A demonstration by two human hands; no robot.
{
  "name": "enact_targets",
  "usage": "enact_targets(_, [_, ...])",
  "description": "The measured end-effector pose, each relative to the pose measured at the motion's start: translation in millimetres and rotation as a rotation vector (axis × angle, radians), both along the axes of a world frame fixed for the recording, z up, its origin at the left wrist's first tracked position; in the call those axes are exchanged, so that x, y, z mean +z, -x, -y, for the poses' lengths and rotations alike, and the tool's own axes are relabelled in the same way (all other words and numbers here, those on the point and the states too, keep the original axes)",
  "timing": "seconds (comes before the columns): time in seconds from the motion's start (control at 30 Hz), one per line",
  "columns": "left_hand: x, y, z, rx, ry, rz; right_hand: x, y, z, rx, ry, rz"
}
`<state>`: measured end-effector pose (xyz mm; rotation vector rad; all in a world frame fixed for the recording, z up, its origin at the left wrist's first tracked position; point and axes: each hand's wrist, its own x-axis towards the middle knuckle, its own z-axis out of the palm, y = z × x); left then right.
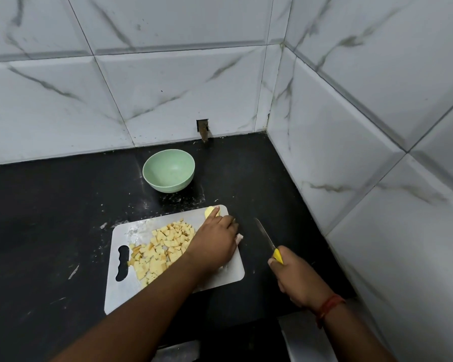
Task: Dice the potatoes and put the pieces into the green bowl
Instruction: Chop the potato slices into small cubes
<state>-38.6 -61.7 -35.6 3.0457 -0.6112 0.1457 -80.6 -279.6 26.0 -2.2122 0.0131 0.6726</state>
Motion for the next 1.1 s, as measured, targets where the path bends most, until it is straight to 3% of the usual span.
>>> enact_targets(0.13, [-9,25,4,0.065,0.280,0.019,0,-2,-5,0.011,0.005,0.009])
enact_targets(0.33, [-9,47,-5,0.167,0.007,-0.088,1,0,-19,0.035,-0.006,-0.029])
enact_targets(0.43, [-12,52,-13,0.213,0.013,-0.069,0,3,-26,0.041,-0.014,-0.051])
enact_targets(0.77, [-13,59,-18,0.058,0.082,-0.054,-5,11,-36,0.043,-0.013,-0.106])
enact_targets(1.1, [-17,68,-20,0.074,0.070,-0.107,-23,14,-58,0.134,0.208,-0.059])
